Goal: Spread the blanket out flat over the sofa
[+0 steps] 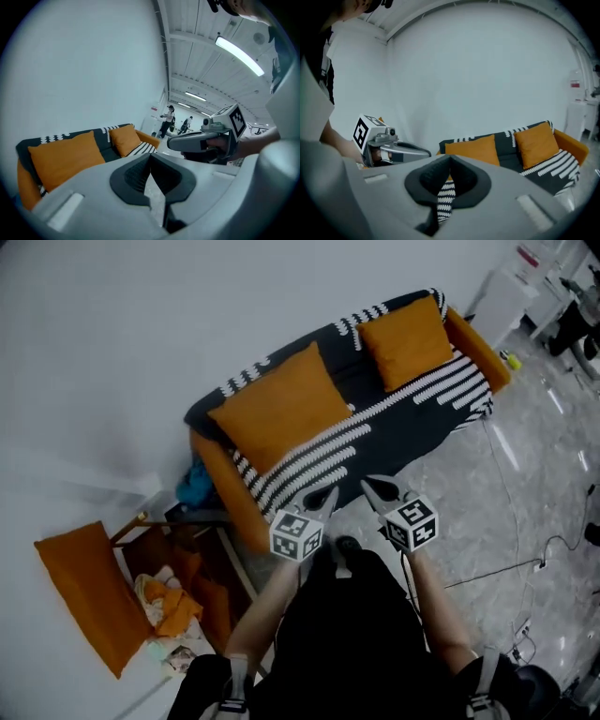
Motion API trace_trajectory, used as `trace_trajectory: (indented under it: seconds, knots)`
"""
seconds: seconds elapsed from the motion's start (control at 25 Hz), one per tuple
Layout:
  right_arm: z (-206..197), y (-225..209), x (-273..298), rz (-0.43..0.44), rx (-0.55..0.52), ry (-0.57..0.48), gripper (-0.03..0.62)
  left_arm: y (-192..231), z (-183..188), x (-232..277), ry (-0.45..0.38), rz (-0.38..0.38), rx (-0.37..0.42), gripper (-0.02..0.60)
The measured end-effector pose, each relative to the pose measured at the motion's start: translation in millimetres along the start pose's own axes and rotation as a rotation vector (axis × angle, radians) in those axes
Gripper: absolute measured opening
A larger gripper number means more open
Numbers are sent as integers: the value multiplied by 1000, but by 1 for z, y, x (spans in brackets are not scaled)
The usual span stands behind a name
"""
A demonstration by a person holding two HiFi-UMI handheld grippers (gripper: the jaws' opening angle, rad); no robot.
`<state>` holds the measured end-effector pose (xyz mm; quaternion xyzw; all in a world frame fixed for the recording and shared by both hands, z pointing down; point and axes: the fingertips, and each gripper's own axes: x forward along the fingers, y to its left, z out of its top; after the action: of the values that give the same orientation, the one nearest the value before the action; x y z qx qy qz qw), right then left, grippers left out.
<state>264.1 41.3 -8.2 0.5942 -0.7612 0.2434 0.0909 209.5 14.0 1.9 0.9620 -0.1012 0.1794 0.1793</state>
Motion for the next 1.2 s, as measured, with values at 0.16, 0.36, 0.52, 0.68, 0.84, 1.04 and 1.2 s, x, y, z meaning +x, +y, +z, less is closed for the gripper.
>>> trace_trajectory:
  seconds: [0.16, 0.36, 0.52, 0.68, 0.84, 1.04, 1.2]
  knots:
    - [16, -6, -10, -46, 39, -33, 2, -6, 23, 13, -7, -82, 39, 11]
    - [23, -12, -22, -84, 102, -50, 0, -18, 48, 27, -9, -150, 71, 11]
    - [29, -12, -27, -79, 134, -81, 0, -25, 62, 36, -6, -182, 86, 11]
    - [33, -16, -38, -96, 121, -95, 0, -36, 72, 43, -12, -193, 91, 11]
    - [32, -20, -41, -119, 106, -91, 2, -42, 76, 47, -16, -199, 91, 11]
    - [26, -20, -44, -113, 133, -88, 0, -51, 72, 47, -15, -202, 91, 11]
    - [27, -16, -43, -108, 128, -79, 0, -51, 71, 42, -15, -199, 89, 11]
